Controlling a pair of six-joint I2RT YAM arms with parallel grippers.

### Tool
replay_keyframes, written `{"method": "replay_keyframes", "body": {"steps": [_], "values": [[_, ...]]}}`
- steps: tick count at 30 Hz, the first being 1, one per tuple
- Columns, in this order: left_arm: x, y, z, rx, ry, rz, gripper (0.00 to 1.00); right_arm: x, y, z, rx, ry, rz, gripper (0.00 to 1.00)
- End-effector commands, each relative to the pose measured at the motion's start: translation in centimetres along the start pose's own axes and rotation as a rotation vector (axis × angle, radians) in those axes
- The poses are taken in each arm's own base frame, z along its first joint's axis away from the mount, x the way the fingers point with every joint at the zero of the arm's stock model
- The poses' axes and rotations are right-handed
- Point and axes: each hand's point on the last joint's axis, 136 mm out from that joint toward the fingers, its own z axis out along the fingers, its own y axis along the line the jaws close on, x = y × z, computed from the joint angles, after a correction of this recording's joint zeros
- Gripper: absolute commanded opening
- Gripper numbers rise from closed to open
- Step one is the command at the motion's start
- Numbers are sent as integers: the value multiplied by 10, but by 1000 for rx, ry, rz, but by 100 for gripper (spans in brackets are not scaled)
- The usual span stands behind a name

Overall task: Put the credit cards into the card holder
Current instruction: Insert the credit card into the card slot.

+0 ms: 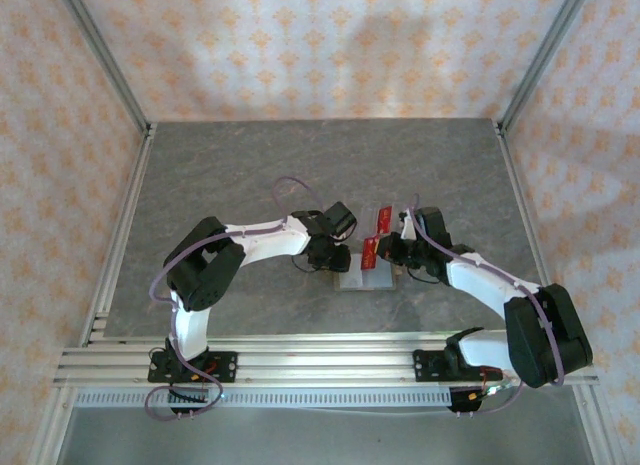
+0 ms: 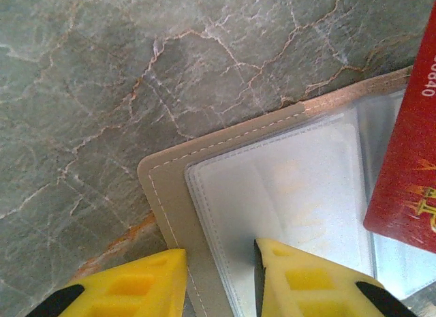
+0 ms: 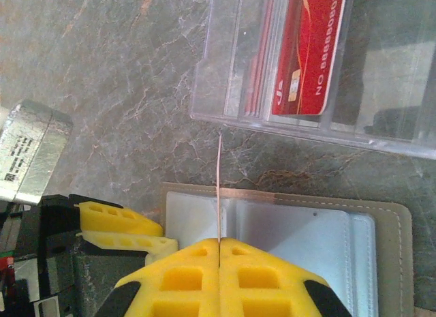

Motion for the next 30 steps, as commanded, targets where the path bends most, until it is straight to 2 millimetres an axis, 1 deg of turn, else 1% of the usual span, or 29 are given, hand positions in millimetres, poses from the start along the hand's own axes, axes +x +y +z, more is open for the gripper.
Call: {"method": "replay_keyframes", "body": {"steps": [1,10,14,19,22,30], "values": [[22,31,14,-120,57,-10,31,-2,-3,1,-5,-26,-7,0],[22,30,18,-117,63,-15,31,7,-5,4,-32,-12,23,0],[22,30,21,-115,66,-20,31,15,-6,5,-55,3,43,0],[23,32,24,-120,74,-20,31,25,-16,5,-28,0,62,0],[24,33,25,-125,76,-18,31,27,-17,1,-32,-10,66,0],[24,35,27,-141,85,-3,31,37,-24,2,-24,12,94,0]]}}
